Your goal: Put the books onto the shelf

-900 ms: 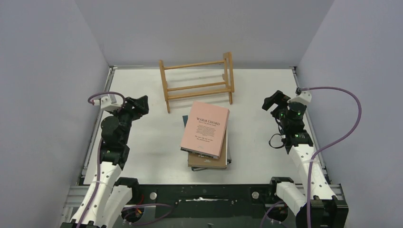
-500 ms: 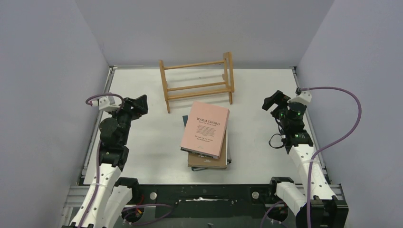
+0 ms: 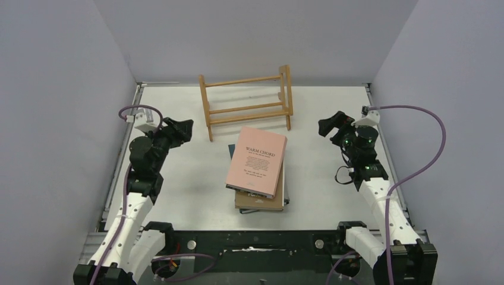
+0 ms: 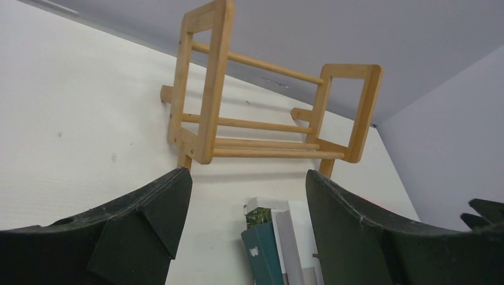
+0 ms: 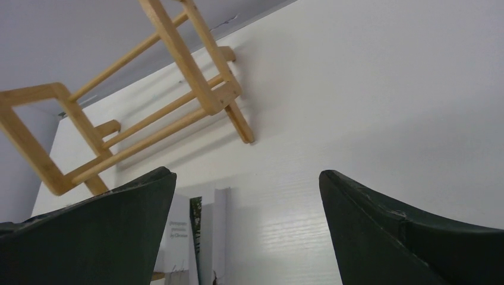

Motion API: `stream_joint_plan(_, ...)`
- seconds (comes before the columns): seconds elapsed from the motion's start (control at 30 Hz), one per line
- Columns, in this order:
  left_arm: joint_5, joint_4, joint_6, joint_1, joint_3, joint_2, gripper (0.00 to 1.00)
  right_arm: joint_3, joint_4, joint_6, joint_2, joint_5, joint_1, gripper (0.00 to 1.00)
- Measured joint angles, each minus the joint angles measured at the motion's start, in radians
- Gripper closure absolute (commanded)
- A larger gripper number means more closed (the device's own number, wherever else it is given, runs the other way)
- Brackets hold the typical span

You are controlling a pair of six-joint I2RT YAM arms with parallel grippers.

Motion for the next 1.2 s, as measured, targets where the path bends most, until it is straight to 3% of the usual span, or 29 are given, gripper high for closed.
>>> stream_joint_plan(0.27, 0.151, 0.008, -0.064, -0.029, 0.062, 0.05, 0.31, 0.065, 0.052, 0.026, 0.161, -0.047, 0.233, 0.02)
stream_joint_plan(0.43, 0.203, 0.002, -0.077, -0.129, 0.146, 0.107, 0.31, 0.117, 0.068, 0.027, 0.247, -0.058, 0.345, 0.02)
stream_joint_plan(0.77, 0.206, -0.07, -0.058, -0.331, 0.155, 0.126, 0.31, 0.116, 0.093, 0.055, 0.255, -0.101, 0.378, 0.02)
stream_joint_plan(1.2, 0.164, -0.177, -0.053, -0.403, 0.082, 0.044, 0.31, 0.078, 0.029, 0.058, 0.166, -0.108, 0.465, 0.02)
